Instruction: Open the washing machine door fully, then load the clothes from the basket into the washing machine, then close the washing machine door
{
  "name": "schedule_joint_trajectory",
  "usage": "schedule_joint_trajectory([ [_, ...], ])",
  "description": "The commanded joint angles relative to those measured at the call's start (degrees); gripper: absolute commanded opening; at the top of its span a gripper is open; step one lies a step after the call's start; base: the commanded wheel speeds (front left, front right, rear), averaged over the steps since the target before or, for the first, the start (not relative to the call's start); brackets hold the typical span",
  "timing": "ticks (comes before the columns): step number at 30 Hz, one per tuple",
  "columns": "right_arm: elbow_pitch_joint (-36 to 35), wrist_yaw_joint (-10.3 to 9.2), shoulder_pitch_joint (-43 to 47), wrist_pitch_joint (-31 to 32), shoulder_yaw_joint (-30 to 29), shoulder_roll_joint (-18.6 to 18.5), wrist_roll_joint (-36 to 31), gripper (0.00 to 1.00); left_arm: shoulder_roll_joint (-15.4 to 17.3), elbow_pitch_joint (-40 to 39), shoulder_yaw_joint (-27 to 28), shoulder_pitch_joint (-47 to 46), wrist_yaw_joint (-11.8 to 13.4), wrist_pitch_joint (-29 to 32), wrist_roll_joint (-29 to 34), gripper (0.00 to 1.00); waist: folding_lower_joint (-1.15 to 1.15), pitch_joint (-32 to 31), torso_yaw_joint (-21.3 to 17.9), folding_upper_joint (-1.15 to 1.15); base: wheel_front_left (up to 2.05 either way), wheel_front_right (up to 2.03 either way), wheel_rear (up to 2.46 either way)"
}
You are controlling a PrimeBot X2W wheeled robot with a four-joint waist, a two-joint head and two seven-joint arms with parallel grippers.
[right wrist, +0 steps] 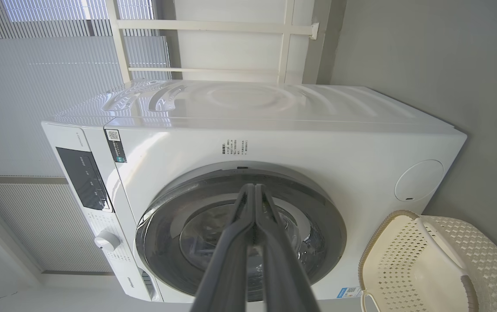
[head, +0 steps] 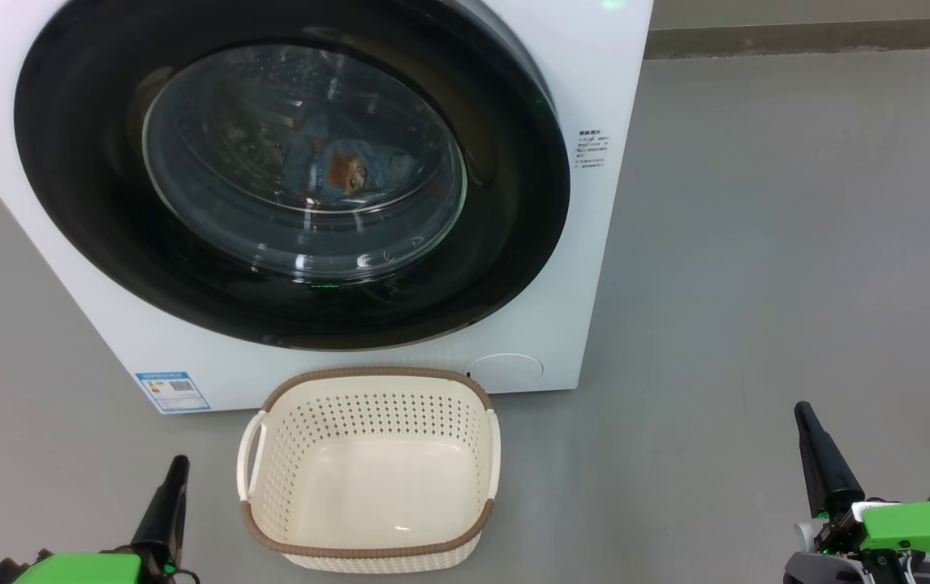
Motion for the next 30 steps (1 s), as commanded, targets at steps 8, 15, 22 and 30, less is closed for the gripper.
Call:
schedule_joint_trajectory([
  [8, -1.73, 0.09, -0.98, 0.48, 1.29, -0.06, 0.09, 0.0, 0.74, -1.08, 2.0, -2.42, -0.17, 0.38, -0.45, 0.0, 0.0, 0.0, 0.0, 0.0, 0.0, 0.0, 0.0],
  [15, -1.73, 0.09, -0.99, 0.49, 1.27, -0.05, 0.08, 0.0, 0.74, -1.08, 2.0, -2.42, -0.17, 0.38, -0.45, 0.0, 0.0, 0.0, 0.0, 0.0, 0.0, 0.0, 0.0],
  [22, -1.73, 0.09, -0.99, 0.5, 1.26, -0.04, 0.08, 0.0, 0.74, -1.08, 2.01, -2.42, -0.17, 0.38, -0.44, 0.0, 0.0, 0.0, 0.0, 0.0, 0.0, 0.0, 0.0],
  [30, -1.73, 0.09, -0.99, 0.51, 1.25, -0.03, 0.07, 0.0, 0.73, -1.08, 2.01, -2.42, -0.17, 0.39, -0.44, 0.0, 0.0, 0.0, 0.0, 0.0, 0.0, 0.0, 0.0],
])
